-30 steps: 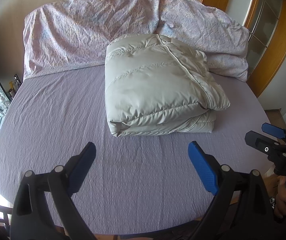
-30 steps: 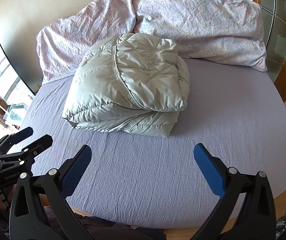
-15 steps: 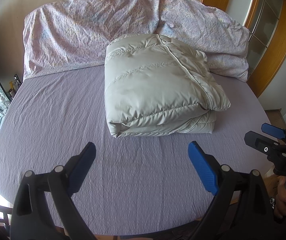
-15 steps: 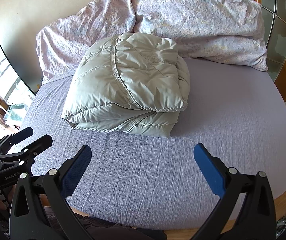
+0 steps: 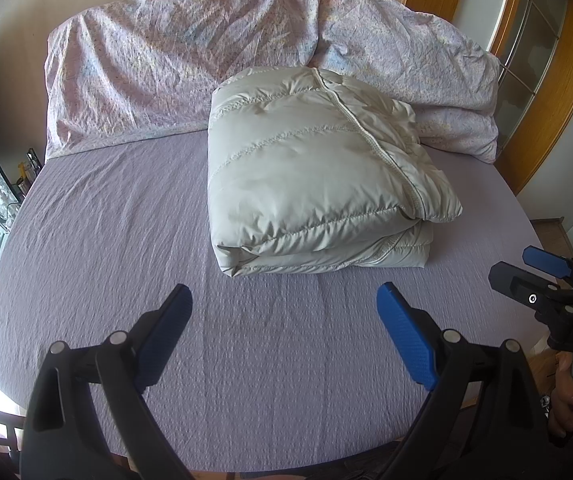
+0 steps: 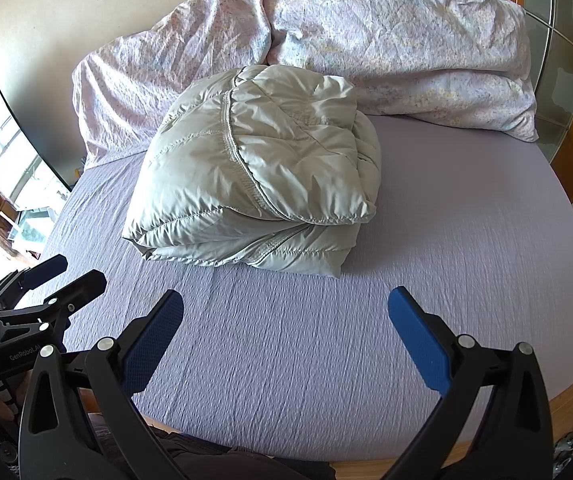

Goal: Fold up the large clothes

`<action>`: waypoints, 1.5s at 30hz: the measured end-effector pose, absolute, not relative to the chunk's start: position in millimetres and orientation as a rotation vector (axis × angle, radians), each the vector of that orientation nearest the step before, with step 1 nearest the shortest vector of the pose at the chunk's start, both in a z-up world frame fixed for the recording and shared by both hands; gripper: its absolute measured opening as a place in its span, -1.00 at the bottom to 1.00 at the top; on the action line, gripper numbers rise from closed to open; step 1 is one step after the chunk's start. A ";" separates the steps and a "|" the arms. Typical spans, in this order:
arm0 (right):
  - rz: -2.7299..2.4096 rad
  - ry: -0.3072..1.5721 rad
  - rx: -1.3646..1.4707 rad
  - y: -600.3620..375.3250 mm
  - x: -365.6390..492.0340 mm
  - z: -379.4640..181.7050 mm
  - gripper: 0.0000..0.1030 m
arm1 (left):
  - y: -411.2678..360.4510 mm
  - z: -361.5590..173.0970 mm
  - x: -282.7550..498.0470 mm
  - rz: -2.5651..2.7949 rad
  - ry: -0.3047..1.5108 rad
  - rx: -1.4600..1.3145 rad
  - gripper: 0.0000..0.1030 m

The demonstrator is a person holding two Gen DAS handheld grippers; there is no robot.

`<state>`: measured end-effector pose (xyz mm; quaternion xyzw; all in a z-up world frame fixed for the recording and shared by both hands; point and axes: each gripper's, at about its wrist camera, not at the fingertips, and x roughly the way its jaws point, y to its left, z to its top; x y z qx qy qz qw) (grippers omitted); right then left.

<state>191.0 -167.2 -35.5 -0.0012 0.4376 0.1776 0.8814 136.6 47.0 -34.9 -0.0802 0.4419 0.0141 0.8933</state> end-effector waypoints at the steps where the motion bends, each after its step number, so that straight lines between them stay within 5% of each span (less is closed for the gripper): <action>1: 0.370 0.911 -0.002 -167.5 191.0 -35.4 0.97 | 47.1 -35.0 136.6 0.029 0.917 -0.166 0.81; 45: 0.375 0.914 0.000 -165.8 195.3 -36.4 0.97 | 45.2 -36.7 141.3 0.029 0.921 -0.164 0.81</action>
